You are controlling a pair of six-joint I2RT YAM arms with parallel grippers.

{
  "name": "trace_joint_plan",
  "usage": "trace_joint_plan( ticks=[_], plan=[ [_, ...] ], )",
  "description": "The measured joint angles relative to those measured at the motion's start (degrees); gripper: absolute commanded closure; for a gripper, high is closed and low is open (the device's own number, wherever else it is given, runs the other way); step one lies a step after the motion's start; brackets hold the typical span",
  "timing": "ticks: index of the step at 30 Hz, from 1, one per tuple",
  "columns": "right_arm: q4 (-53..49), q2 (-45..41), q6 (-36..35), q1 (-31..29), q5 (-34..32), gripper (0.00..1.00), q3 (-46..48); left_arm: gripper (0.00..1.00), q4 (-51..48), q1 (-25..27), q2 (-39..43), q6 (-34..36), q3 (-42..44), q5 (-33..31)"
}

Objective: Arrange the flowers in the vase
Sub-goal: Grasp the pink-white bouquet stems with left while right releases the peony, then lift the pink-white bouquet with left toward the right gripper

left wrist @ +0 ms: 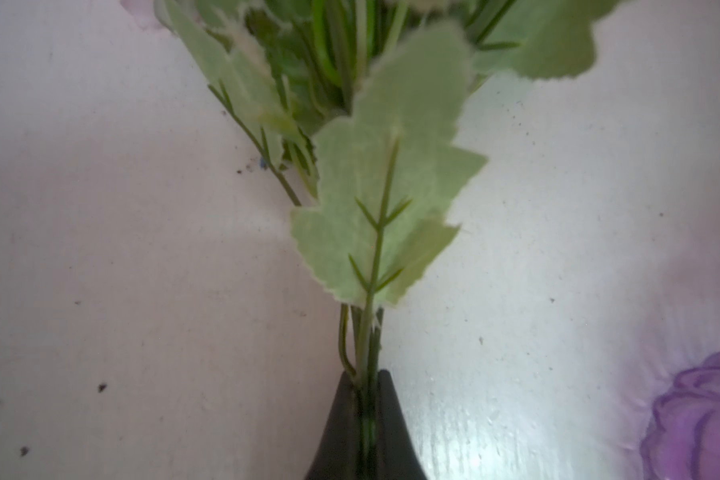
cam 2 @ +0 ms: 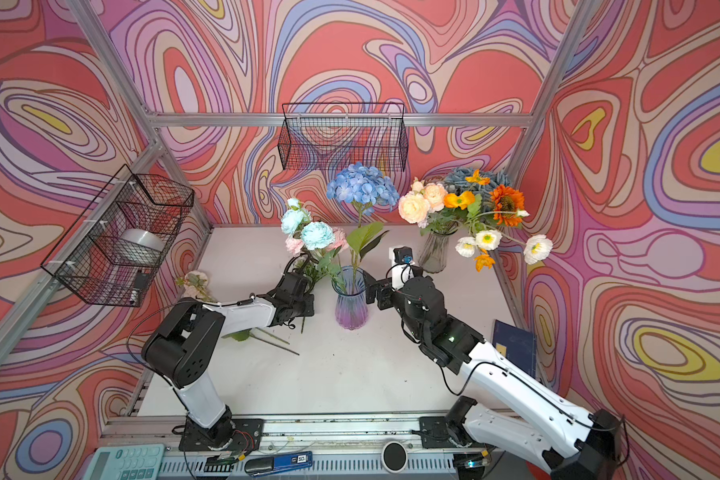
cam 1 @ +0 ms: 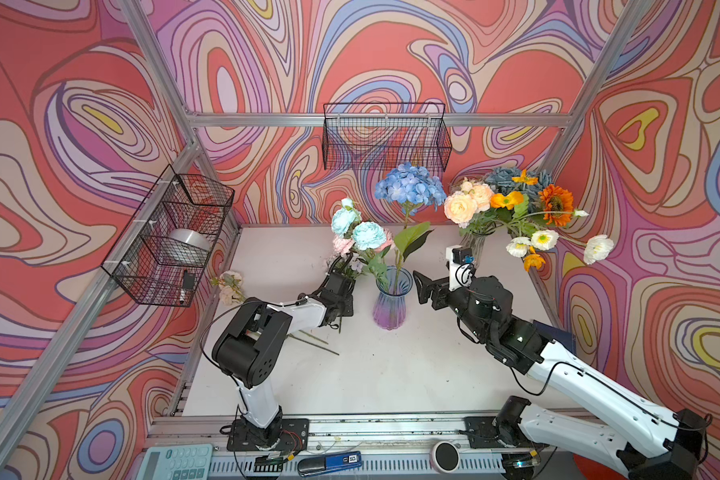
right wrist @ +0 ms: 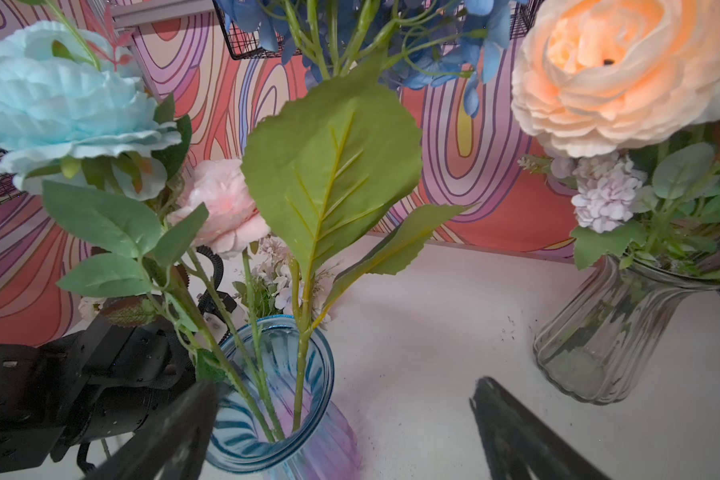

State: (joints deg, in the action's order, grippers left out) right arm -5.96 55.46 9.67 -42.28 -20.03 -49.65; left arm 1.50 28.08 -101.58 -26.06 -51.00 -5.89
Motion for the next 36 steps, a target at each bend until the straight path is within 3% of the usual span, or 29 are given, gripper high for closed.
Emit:
trace_joint_plan(
  ticks=[11,29,36],
  plan=[
    [0.4,1.4,0.1,0.0,0.5,0.02,0.0,1.00,0.0,-1.6,9.6,-0.8,5.4,-0.4],
    [4.3,4.0,0.1,0.2,3.1,0.02,0.0,1.00,3.2,-3.0,53.3,-5.1,12.1,-4.1],
    [5.1,5.3,0.1,0.2,5.7,0.02,-0.7,1.00,8.2,-3.0,61.7,-5.5,12.9,0.9]
  ],
)
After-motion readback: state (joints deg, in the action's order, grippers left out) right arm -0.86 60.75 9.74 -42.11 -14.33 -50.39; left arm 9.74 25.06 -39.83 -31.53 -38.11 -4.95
